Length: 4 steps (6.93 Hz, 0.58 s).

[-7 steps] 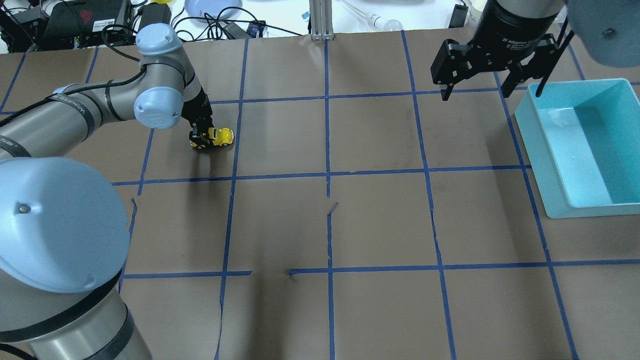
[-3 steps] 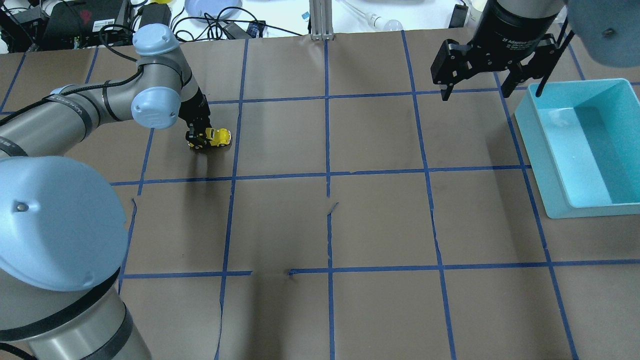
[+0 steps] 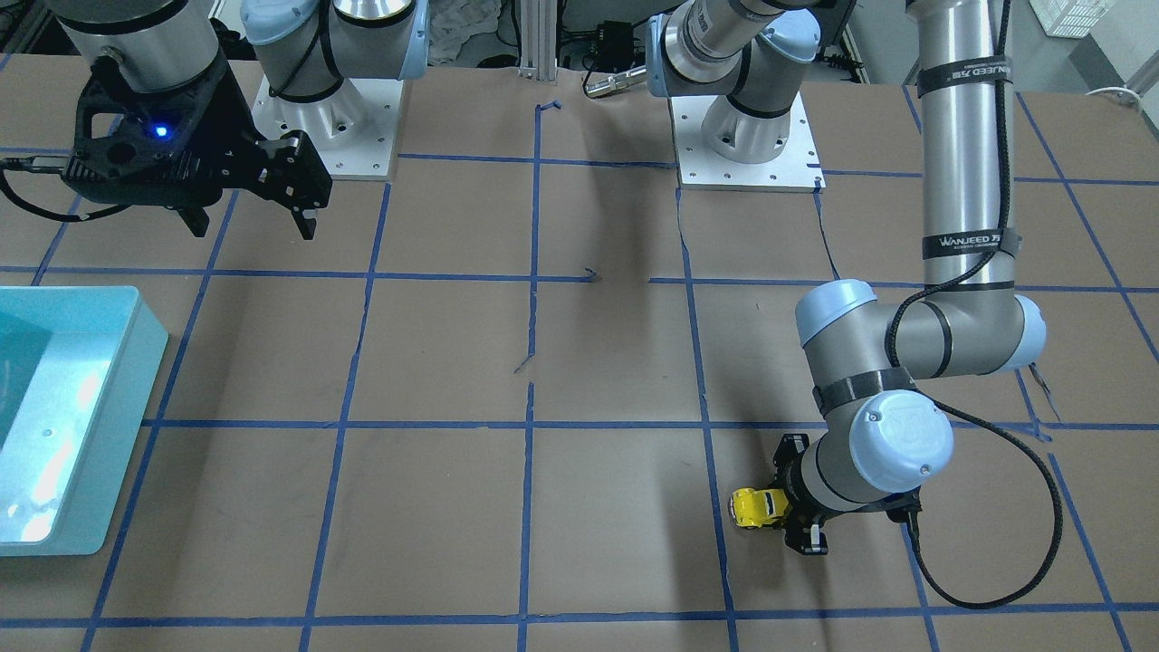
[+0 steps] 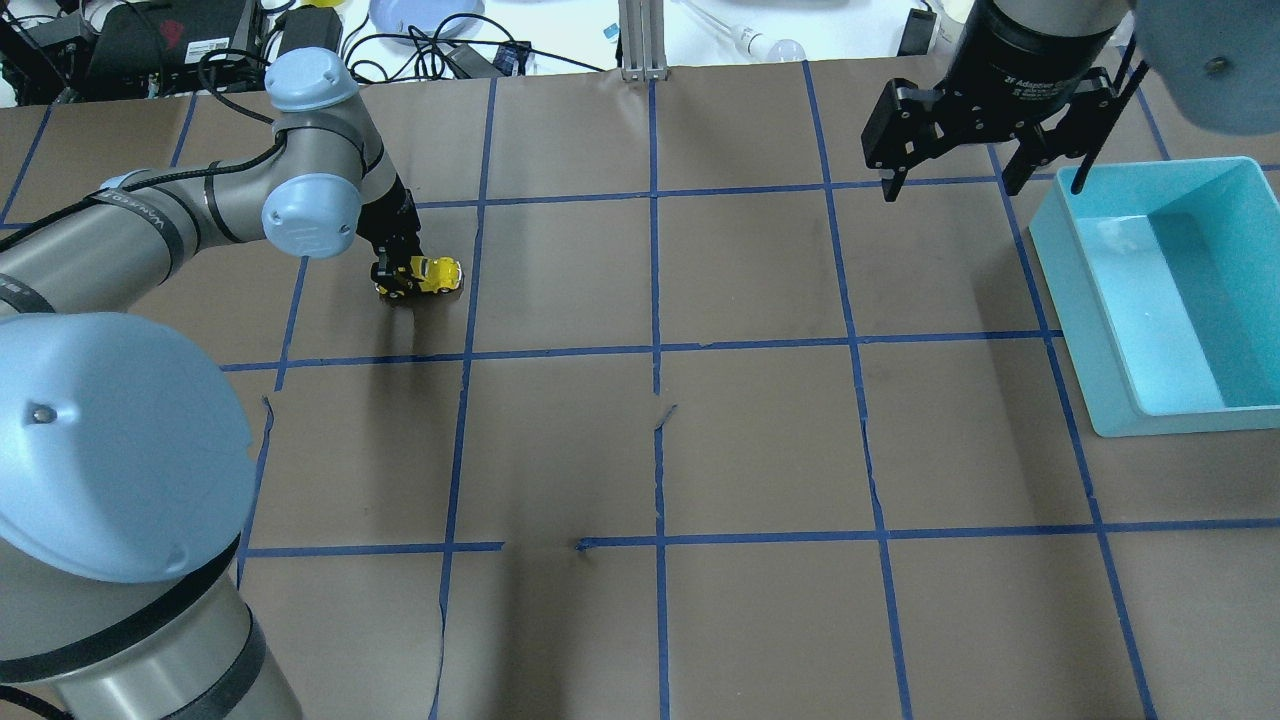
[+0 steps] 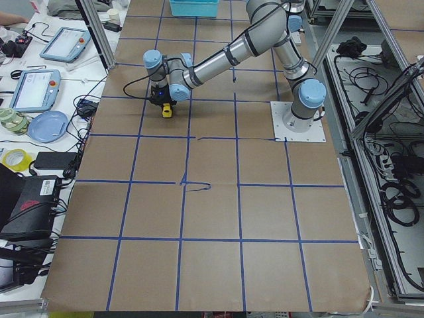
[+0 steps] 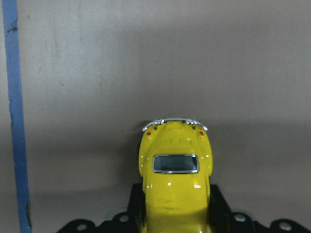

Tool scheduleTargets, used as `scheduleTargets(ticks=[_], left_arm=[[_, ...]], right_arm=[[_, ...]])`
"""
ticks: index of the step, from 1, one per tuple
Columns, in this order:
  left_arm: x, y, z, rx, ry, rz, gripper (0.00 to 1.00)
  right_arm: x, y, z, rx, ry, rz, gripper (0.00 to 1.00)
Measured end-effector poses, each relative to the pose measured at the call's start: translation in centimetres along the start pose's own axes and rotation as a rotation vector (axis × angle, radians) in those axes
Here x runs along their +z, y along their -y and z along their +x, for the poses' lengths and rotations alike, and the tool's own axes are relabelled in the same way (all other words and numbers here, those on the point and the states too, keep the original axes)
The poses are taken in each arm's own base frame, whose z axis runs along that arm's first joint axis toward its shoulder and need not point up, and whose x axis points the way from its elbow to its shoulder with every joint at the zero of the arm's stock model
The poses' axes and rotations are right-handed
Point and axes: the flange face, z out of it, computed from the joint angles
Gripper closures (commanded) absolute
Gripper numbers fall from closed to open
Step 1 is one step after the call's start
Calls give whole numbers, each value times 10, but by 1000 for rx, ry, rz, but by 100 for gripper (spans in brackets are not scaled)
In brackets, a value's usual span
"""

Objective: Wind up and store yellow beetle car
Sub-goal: 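Press the yellow car down with the left gripper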

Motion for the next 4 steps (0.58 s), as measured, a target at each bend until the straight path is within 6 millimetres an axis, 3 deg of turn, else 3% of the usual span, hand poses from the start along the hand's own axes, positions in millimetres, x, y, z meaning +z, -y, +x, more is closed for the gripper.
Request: scheduleTargets(ticks=[4], left_arm=[[1, 23, 1, -6, 8, -7, 100]], right_arm=[[0, 0, 0, 0, 0, 0, 0]])
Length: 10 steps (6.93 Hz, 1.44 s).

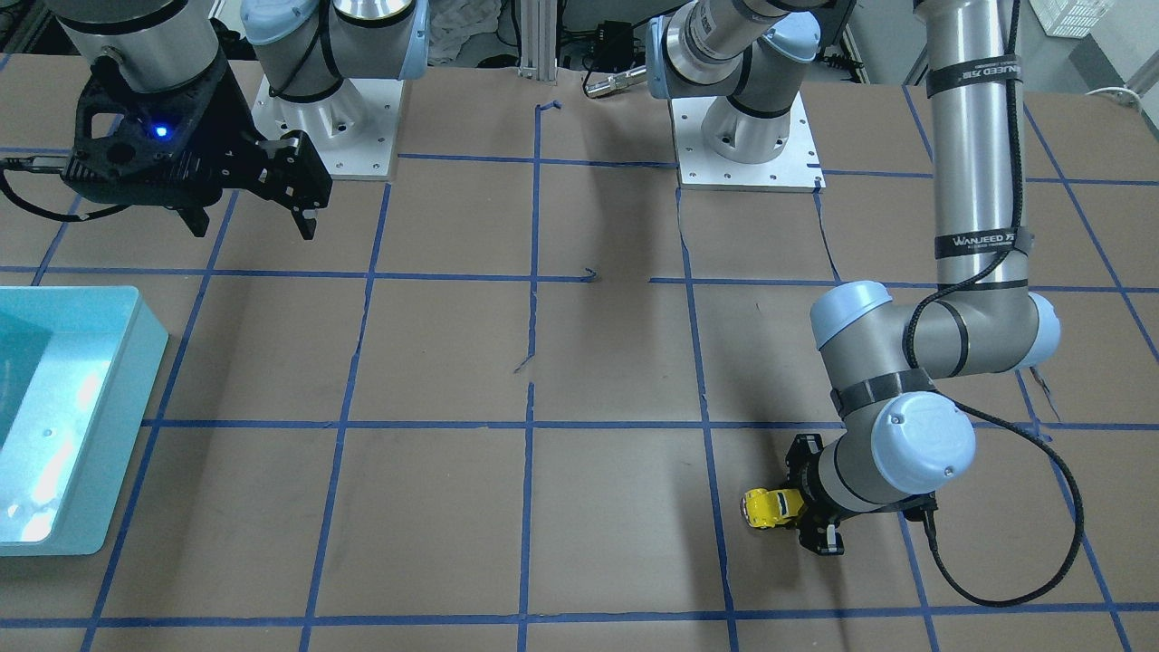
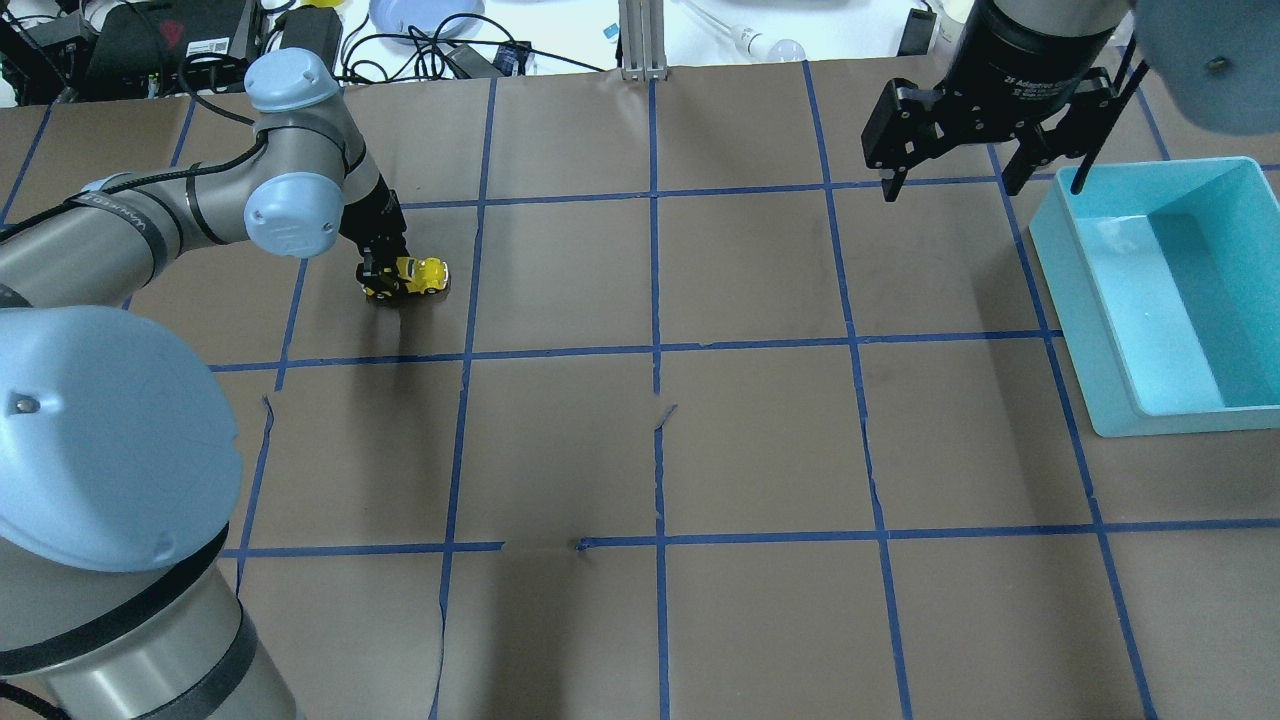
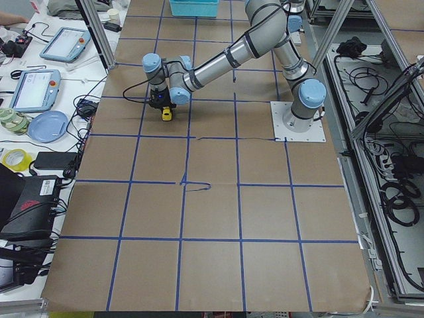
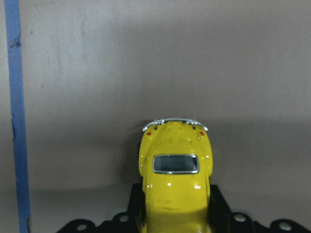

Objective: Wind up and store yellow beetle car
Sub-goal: 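Press the yellow car down with the left gripper, then pull the yellow car back toward the robot with the left gripper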

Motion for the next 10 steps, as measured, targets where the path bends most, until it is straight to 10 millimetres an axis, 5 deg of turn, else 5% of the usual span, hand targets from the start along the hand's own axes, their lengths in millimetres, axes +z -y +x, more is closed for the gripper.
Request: scheduleTargets(ticks=[8, 10], left_arm=[[2, 42, 0, 15, 7, -7, 95], [2, 49, -2, 12, 9, -8, 5]], right_arm=[[0, 0, 0, 1, 0, 0, 0], [0, 0, 0, 0, 0, 0, 0]])
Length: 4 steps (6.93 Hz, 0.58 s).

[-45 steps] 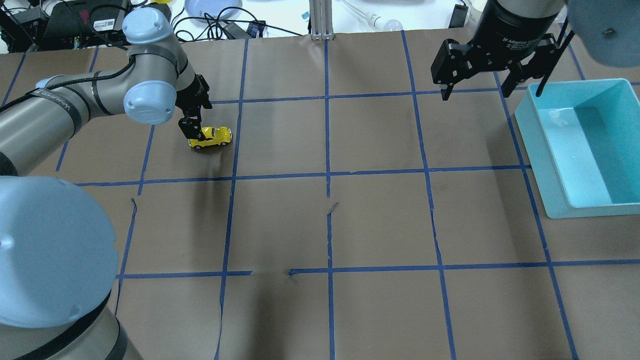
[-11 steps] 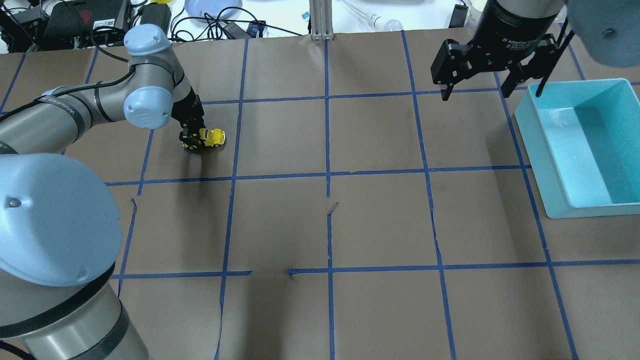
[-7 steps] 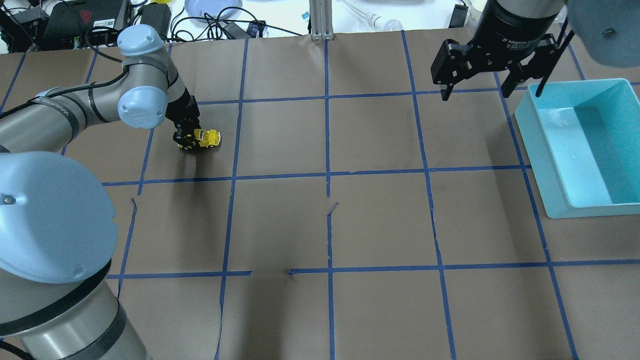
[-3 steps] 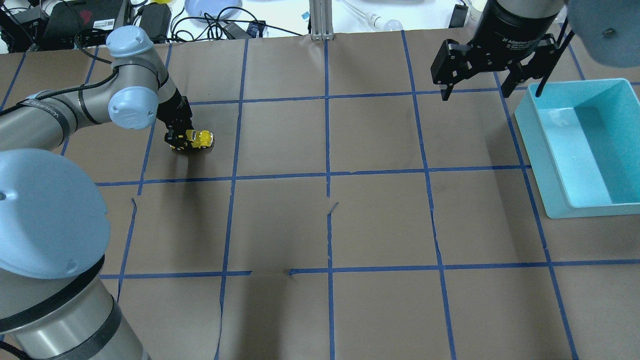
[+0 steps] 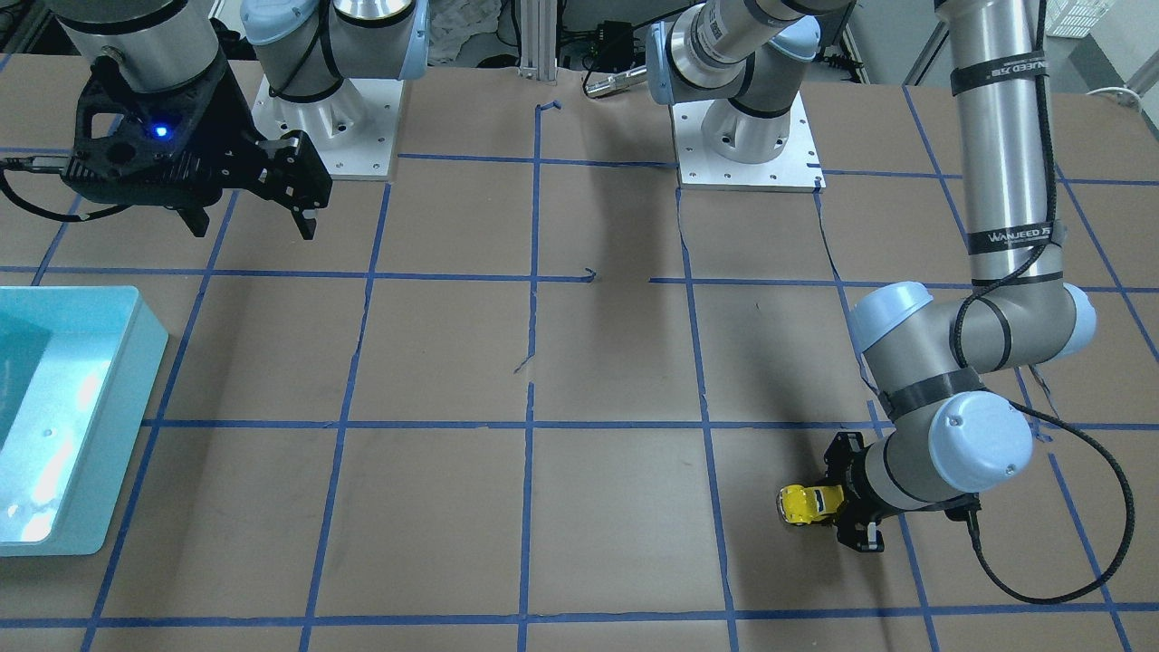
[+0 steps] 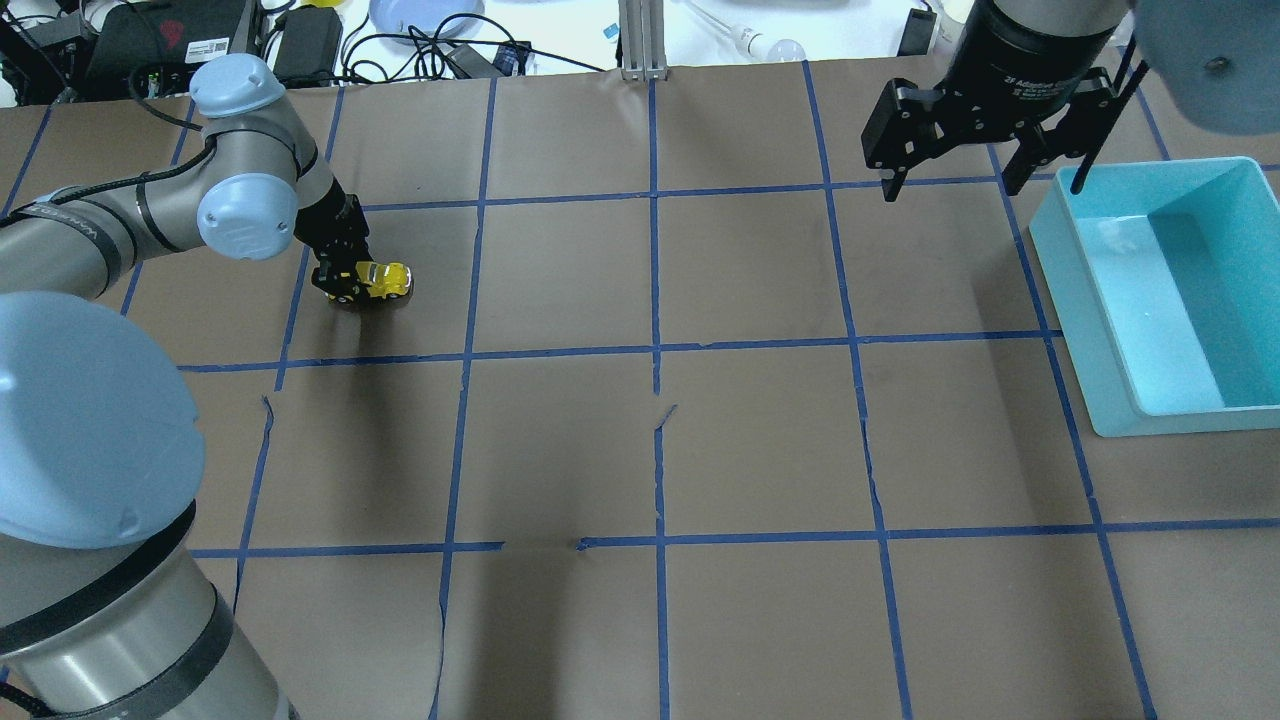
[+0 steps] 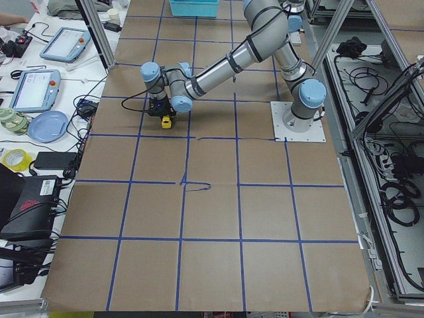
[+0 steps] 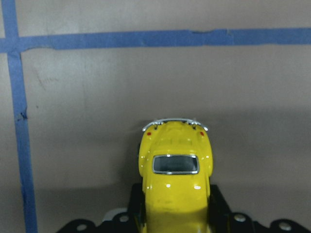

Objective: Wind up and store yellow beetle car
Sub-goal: 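Pull the yellow car back toward the robot with the left gripper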

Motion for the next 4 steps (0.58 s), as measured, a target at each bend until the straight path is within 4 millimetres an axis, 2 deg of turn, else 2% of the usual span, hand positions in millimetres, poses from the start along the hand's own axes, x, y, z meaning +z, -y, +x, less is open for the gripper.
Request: scheduleTargets(ticks=[1, 4], left_arm=[[-1, 1, -1, -1, -1, 1, 0], [-15, -2, -2, 6, -29, 6, 0]], right_arm=[[0, 0, 0, 1, 0, 0, 0], [0, 0, 0, 1, 1, 0, 0]])
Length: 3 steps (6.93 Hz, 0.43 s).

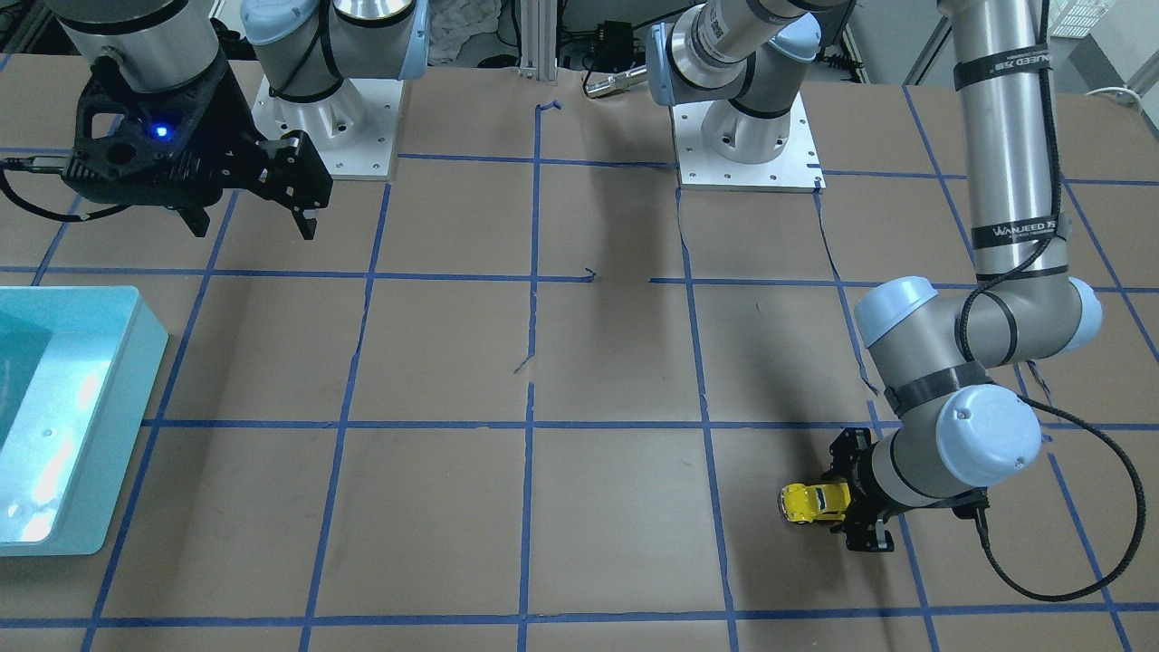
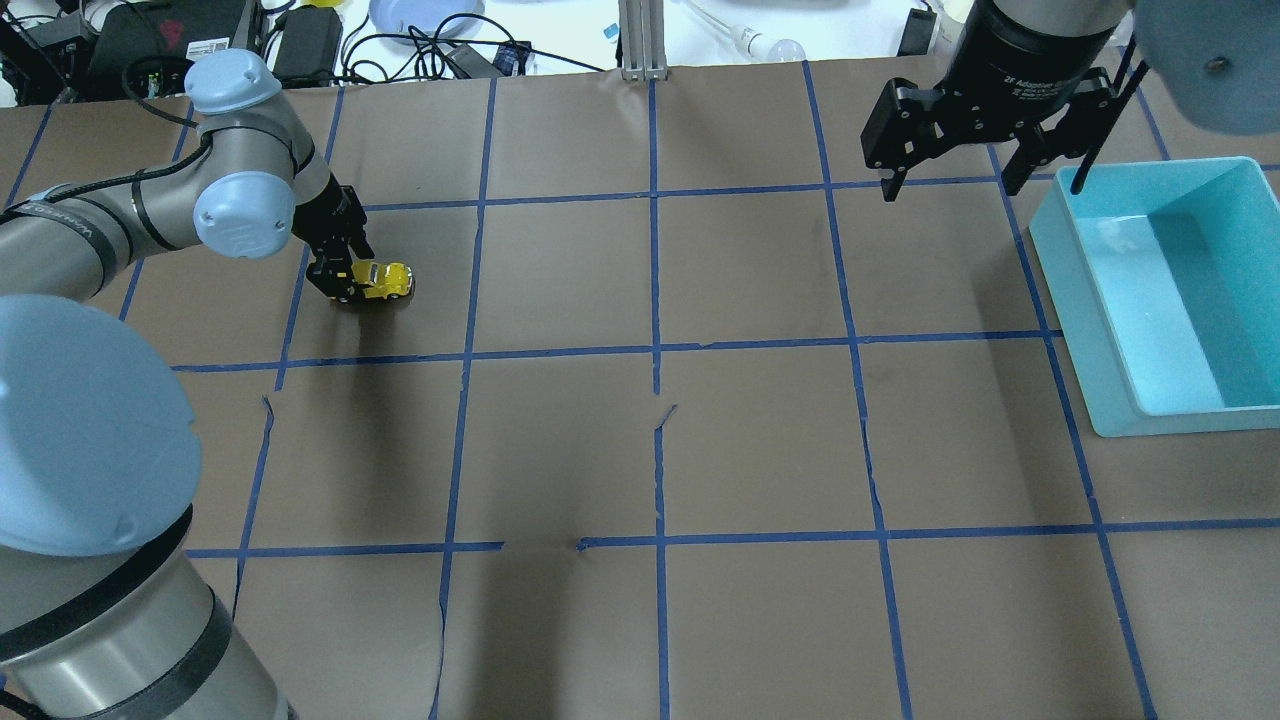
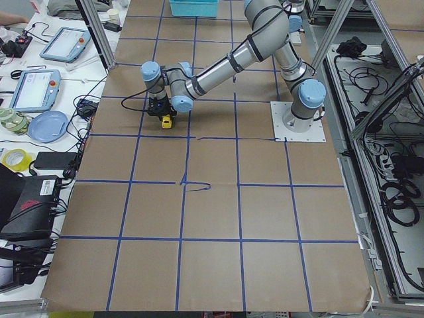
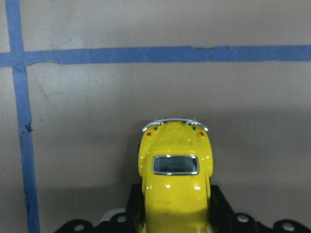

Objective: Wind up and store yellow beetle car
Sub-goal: 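Pull the yellow car back toward the robot with the left gripper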

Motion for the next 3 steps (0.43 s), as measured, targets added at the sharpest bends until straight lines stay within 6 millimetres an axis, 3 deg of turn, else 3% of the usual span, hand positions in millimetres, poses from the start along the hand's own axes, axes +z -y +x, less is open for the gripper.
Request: scheduleTargets(ticks=[3], left_arm=[[-29, -3, -5, 47, -30, 9, 0]], right_arm=[[0, 0, 0, 0, 0, 1, 0]])
